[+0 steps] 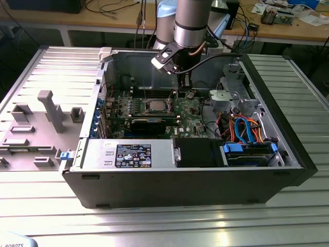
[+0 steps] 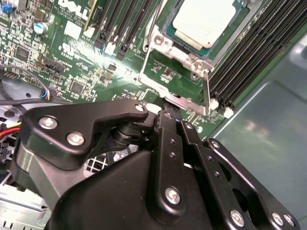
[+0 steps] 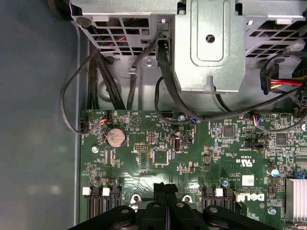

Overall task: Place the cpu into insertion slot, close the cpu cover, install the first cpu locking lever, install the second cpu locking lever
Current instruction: 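Close the cpu cover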

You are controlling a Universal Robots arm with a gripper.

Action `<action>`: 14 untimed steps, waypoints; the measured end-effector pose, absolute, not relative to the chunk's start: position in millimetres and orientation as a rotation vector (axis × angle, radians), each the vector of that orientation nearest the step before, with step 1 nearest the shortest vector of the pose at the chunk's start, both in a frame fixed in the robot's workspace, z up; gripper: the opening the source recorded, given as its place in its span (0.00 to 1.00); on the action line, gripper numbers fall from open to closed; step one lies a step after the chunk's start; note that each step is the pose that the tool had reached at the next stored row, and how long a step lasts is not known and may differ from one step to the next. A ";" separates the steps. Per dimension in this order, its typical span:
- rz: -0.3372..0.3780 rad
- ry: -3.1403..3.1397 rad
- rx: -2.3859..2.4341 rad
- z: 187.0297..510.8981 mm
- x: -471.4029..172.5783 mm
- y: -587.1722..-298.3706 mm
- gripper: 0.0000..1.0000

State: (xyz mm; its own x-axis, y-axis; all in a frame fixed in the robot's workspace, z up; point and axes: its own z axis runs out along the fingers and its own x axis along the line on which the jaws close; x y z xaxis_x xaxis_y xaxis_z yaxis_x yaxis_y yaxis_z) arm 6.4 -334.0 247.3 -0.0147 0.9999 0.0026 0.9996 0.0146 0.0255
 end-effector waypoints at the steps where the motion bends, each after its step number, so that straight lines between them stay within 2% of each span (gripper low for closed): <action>1: 0.031 2.226 2.194 247.3 5.7 -334.0 0.11; 14: 0.031 2.226 2.194 247.3 2.9 -334.0 0.11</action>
State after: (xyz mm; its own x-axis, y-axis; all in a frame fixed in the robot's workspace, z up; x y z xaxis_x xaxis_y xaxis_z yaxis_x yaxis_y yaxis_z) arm 2.9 -334.0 247.3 -0.0146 0.9999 0.0026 0.9996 0.0145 0.0255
